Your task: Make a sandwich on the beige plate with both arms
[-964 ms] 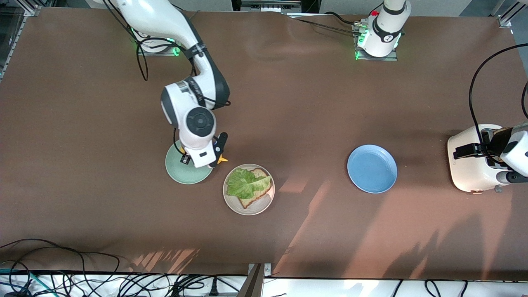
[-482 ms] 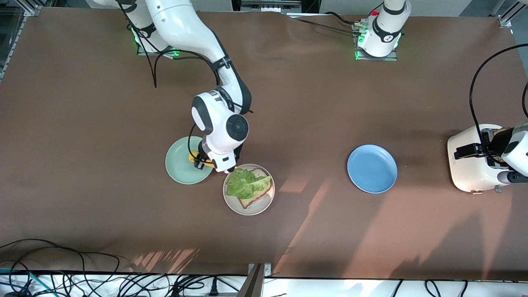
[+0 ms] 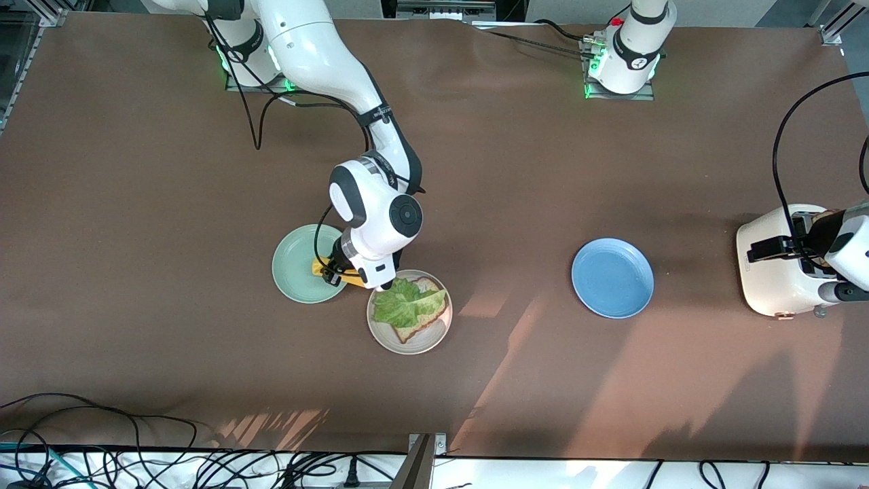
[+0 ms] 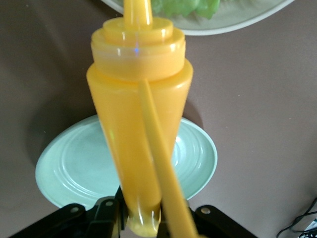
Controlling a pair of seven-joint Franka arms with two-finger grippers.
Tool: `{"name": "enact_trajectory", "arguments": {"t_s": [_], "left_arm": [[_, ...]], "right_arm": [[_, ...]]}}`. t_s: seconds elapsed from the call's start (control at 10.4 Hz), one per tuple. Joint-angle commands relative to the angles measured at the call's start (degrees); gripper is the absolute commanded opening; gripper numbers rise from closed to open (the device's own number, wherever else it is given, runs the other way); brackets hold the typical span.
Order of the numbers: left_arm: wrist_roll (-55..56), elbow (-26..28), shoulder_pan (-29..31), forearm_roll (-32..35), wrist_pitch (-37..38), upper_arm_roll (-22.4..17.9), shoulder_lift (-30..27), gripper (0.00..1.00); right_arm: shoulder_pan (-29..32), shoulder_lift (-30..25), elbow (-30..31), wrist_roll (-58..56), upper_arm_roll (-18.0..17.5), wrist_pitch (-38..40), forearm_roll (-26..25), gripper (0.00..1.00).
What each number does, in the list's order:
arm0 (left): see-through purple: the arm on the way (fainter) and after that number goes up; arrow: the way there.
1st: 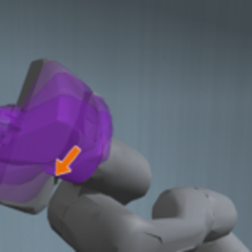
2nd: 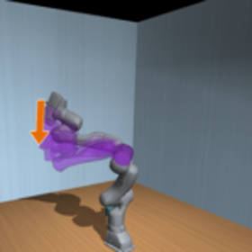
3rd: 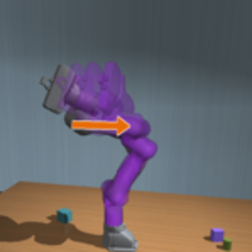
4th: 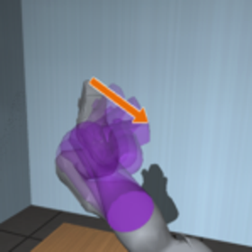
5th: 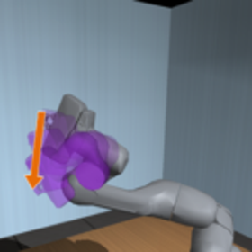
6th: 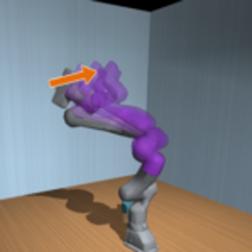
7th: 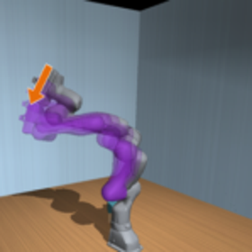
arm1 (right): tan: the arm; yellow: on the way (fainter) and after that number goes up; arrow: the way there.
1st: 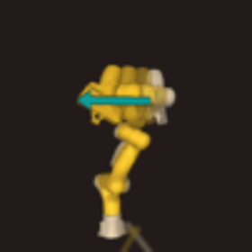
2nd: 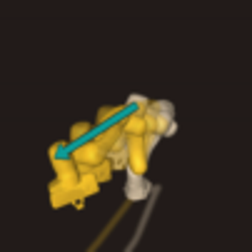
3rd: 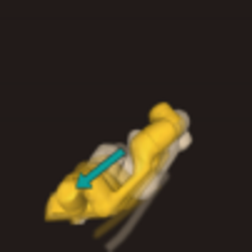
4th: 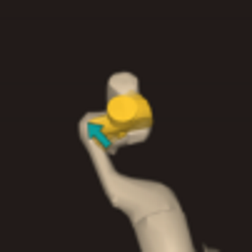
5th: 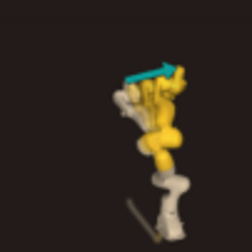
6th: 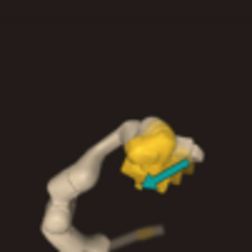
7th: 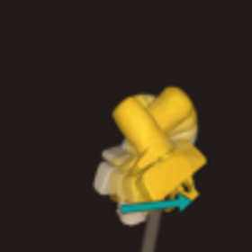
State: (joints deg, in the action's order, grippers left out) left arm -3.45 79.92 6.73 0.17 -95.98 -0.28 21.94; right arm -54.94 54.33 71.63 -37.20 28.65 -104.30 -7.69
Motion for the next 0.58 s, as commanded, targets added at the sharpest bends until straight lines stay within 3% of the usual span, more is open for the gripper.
{"name": "enact_trajectory", "arguments": {"t_s": [0.0,0.19,0.48], "left_arm": [[-1.0,0.2,-0.2,-0.9,-0.3,-0.3,-0.4,1.00],[-0.9,0.2,-0.3,-1.0,-0.3,-0.3,-0.4,1.00],[-1.3,0.1,0.0,-0.9,-0.3,-0.3,-0.4,1.00]], "right_arm": [[-0.2,0.3,-2.0,0.3,0.6,1.6,-1.1,0.00],[2.3,-3.2,-1.0,-0.6,-1.5,1.7,-1.1,0.00],[15.3,-14.1,5.4,-6.6,-12.3,0.4,-0.4,0.00]]}}
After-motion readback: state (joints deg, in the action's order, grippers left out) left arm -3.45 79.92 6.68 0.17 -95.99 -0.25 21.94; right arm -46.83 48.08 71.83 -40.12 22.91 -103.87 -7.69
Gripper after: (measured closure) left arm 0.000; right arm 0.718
